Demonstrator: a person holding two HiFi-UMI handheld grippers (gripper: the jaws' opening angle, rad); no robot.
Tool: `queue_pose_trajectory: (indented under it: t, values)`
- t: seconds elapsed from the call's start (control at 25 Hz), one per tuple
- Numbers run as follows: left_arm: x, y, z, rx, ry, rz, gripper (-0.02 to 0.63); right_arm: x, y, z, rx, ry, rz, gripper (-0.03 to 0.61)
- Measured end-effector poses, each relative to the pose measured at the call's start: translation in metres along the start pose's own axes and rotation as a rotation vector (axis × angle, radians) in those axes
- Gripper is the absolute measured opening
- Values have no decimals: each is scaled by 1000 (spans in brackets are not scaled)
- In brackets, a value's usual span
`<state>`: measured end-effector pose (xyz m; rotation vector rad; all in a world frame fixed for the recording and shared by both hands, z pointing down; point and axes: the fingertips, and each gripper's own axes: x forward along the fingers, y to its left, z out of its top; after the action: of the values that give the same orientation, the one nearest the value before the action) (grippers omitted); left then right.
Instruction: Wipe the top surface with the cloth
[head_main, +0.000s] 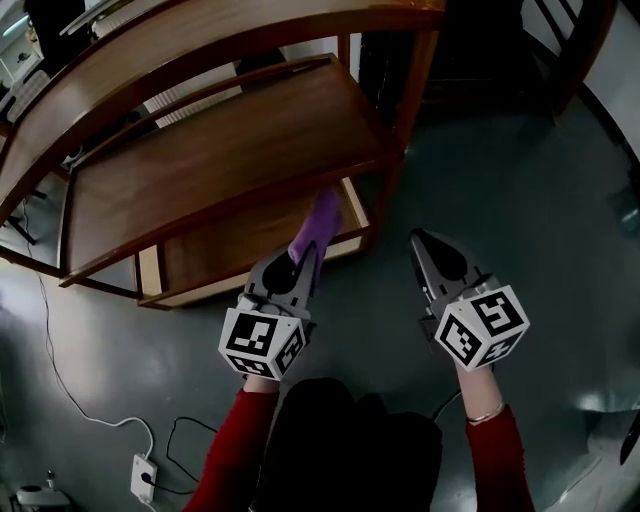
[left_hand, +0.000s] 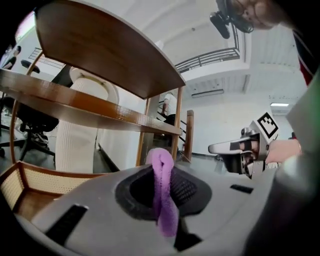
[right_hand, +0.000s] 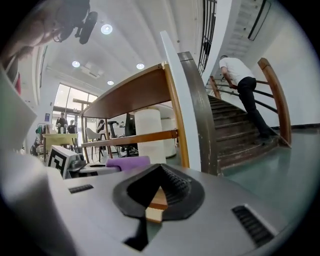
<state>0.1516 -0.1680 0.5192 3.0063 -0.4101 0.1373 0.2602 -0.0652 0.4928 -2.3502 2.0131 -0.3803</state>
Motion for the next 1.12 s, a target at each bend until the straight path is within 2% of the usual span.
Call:
queue_pose_trajectory:
  t: [0.16, 0.28, 0.56, 0.8, 0.88, 1.0, 1.12]
  values:
    - [-10, 7, 8, -33, -8, 43, 49, 13, 12, 1, -16, 13, 23, 5]
    - [-24, 2, 40, -33, -21, 75, 49, 14, 21, 30, -28, 20, 53, 5]
    - [-58, -43, 180, -22, -26, 48, 49, -27, 62, 152, 20, 72, 97, 5]
    - [-102, -74, 285, -136, 104, 67, 49, -86, 105, 254, 183, 126, 128, 5]
    - [-117, -88, 324, -144, 125, 66, 49, -106, 118, 290, 244, 128, 144, 5]
    - [-130, -101, 378, -135, 104, 84, 49, -124, 129, 342, 285, 97, 161, 5]
    - [-135, -109, 425, -112, 51, 112, 49, -132, 141, 382, 254, 74, 196, 5]
